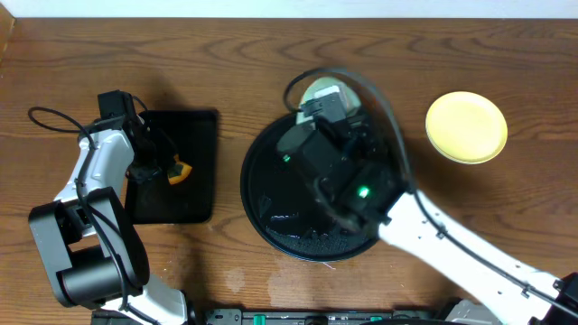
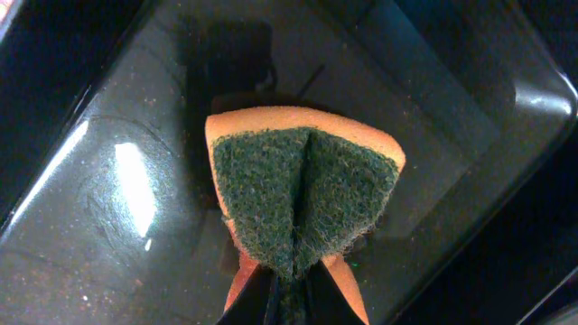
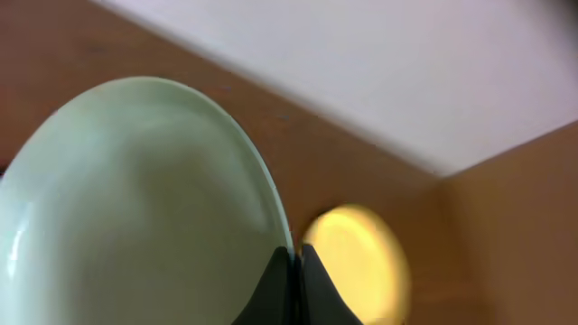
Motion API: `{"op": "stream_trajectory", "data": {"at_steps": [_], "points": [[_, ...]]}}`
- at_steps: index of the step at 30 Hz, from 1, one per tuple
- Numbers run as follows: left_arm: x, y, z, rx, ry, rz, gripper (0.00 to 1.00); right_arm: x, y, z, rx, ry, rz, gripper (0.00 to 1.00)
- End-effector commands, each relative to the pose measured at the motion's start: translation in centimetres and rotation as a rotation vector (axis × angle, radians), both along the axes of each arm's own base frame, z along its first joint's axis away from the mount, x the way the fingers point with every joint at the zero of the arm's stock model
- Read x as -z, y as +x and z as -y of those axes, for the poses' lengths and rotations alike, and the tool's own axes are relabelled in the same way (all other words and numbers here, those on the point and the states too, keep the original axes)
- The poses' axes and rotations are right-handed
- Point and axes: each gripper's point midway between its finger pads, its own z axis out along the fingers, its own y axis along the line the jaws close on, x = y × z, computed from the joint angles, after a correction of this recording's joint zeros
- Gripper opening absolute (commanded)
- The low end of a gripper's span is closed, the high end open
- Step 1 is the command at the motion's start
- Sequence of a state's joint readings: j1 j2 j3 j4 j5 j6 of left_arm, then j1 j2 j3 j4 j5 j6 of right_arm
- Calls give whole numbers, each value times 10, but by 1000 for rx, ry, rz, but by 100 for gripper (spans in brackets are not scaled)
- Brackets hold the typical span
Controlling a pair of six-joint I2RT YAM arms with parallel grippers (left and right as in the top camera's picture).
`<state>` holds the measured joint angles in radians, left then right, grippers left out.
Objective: Clean dirty plates on tray and stack at the side
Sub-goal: 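Lift the green plate with the right gripper and carry it right, then lower the green plate onto the yellow plate stack and release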
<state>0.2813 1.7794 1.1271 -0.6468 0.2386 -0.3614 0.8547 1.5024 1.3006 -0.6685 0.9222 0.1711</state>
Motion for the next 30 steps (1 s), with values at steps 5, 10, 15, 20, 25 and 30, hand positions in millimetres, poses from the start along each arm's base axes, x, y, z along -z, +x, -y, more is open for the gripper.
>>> {"op": "stream_trajectory", "data": {"at_steps": [5,10,15,20,25,30], "points": [[-1,1,0,11,-8,6,8,38,19,11,18,809,-412,1],[-1,1,0,11,-8,6,8,37,38,95,96,1041,-471,1],[-1,1,0,11,-8,6,8,51,34,222,406,1035,-363,1],[-1,1,0,11,-8,6,8,53,21,300,616,1010,-249,1],[-1,1,0,11,-7,8,8,58,13,344,749,942,-180,1],[-1,1,0,11,-7,10,8,69,21,341,733,965,-207,1]]}}
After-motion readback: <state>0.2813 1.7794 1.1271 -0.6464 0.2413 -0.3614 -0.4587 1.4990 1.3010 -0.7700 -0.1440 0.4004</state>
